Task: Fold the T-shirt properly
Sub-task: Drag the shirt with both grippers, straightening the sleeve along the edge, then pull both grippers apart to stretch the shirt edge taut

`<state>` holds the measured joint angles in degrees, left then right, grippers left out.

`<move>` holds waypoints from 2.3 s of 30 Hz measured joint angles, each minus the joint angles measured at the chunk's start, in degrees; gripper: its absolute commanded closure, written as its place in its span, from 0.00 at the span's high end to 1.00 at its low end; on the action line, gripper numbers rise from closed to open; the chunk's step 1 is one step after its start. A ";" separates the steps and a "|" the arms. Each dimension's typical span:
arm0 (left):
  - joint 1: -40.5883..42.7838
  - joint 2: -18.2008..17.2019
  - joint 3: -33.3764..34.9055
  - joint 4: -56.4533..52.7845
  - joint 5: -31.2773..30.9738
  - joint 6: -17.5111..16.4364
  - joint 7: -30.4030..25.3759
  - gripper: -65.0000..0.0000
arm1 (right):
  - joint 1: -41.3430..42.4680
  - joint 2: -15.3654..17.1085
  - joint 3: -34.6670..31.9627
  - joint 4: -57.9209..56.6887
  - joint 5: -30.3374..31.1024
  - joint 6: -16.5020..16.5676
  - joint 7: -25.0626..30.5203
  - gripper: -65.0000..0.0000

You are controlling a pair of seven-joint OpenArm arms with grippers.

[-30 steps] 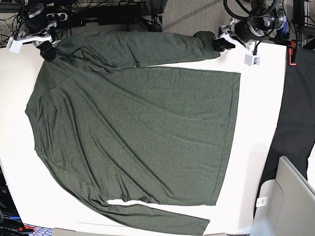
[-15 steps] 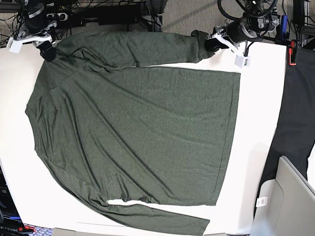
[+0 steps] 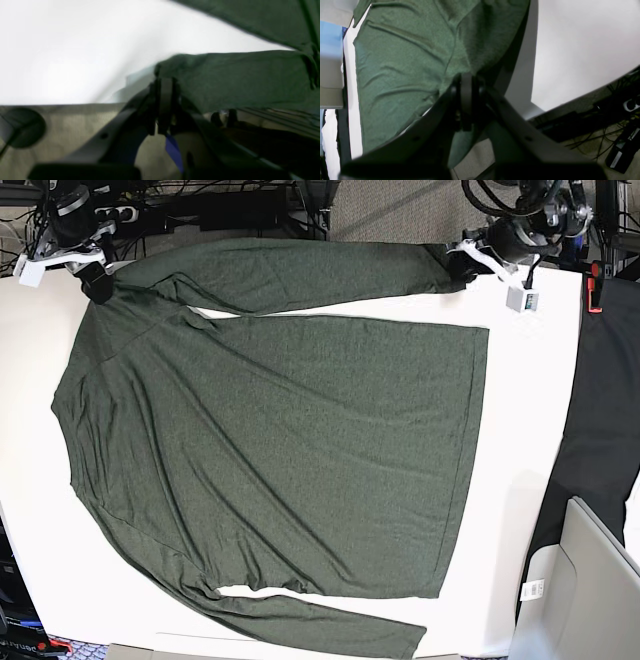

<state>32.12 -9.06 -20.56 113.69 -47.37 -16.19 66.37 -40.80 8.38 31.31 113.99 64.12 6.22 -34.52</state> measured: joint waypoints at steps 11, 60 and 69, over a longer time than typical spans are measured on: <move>1.05 -0.13 -2.38 0.07 0.22 -0.15 0.68 0.00 | -0.13 -0.17 -0.15 0.13 0.48 5.75 -6.01 0.01; -25.66 0.42 -1.95 -11.87 0.85 0.09 1.14 0.13 | 27.58 2.38 -3.13 -20.09 -9.53 6.23 -3.48 0.12; -23.34 -2.03 -1.90 -11.56 0.24 -0.11 2.56 0.34 | 24.22 2.62 -2.93 -14.58 -8.90 6.19 -3.39 0.37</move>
<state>8.78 -11.09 -22.46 102.13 -47.13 -16.29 68.93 -16.58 11.00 28.38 99.42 55.22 12.40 -37.91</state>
